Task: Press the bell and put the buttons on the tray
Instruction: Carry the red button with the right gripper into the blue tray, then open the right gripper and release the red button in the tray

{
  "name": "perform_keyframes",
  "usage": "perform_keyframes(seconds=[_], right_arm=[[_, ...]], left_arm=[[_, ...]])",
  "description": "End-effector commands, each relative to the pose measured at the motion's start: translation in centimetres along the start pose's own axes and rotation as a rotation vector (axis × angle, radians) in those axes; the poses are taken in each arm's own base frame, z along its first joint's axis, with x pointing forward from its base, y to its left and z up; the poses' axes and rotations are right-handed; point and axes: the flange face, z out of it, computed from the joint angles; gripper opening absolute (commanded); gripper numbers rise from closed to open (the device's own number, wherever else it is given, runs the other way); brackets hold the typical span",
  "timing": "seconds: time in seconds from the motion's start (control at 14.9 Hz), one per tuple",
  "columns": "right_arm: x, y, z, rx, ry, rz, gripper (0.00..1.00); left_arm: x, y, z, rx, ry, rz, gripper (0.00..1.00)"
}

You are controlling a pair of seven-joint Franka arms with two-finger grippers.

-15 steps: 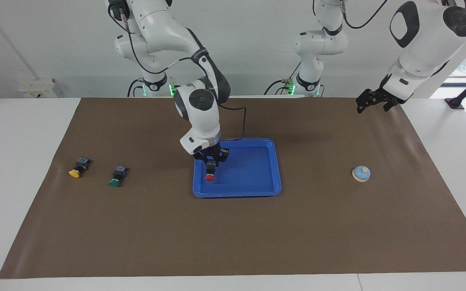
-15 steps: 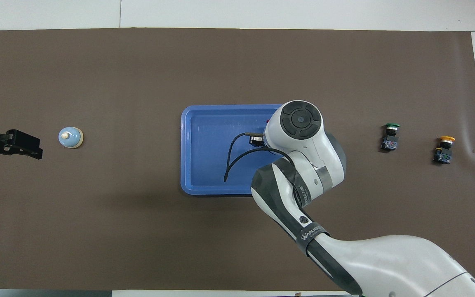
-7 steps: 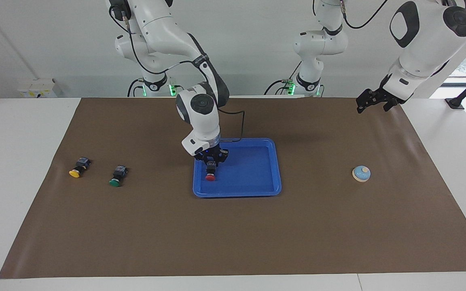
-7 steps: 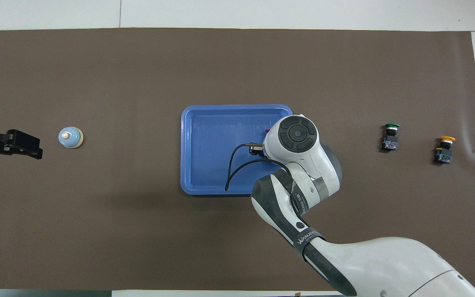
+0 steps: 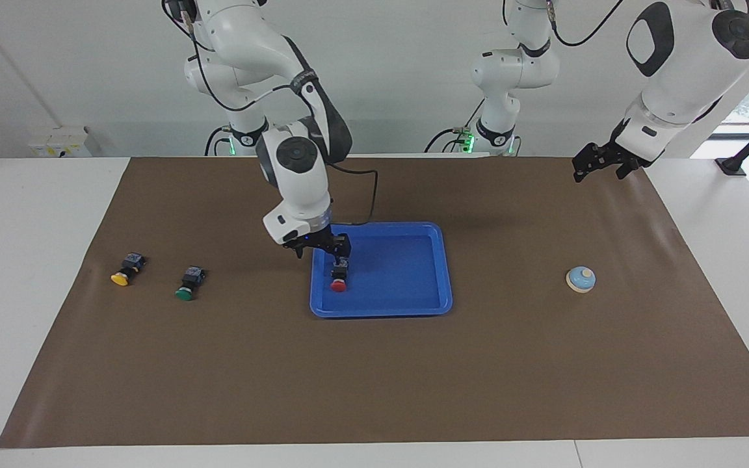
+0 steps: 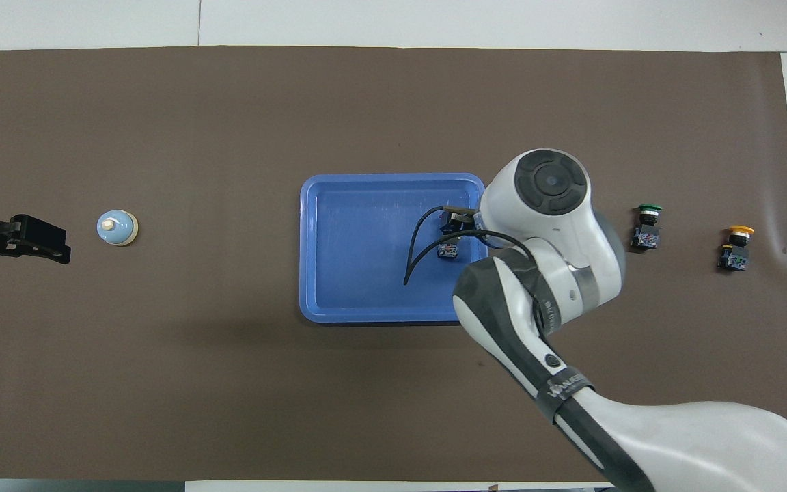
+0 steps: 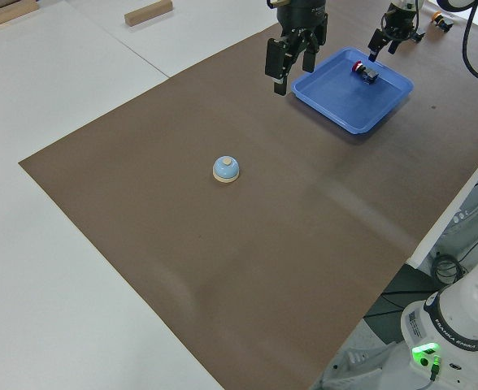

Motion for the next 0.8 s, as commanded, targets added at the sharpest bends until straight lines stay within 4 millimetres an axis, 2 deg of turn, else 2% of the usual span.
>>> perform_keyframes(seconds=[0.0, 0.2, 0.27, 0.4, 0.54, 0.74], right_arm=[[3.0, 6.2, -3.2, -0.021, 0.001, -0.024, 1.00], [6.5, 14.7, -2.6, -0.025, -0.012, -0.083, 1.00], [7.0, 17.4, -1.9, -0.026, -0.023, -0.106, 1.00], [7.2, 21.3, -0.5, -0.022, -0.010, -0.117, 1.00], [6.5, 24.0, 2.0, -0.020, -0.001, -0.116, 1.00], [5.5, 26.8, 4.6, -0.023, 0.011, -0.124, 1.00]], left_arm=[[-0.3, -0.1, -0.4, -0.010, 0.012, -0.010, 1.00], [-0.3, -0.1, -0.4, -0.010, 0.012, -0.010, 1.00], [-0.3, -0.1, -0.4, -0.010, 0.012, -0.010, 1.00], [-0.3, -0.1, -0.4, -0.010, 0.012, -0.010, 1.00], [-0.3, -0.1, -0.4, -0.010, 0.012, -0.010, 1.00], [-0.3, -0.1, -0.4, -0.010, 0.012, -0.010, 1.00]])
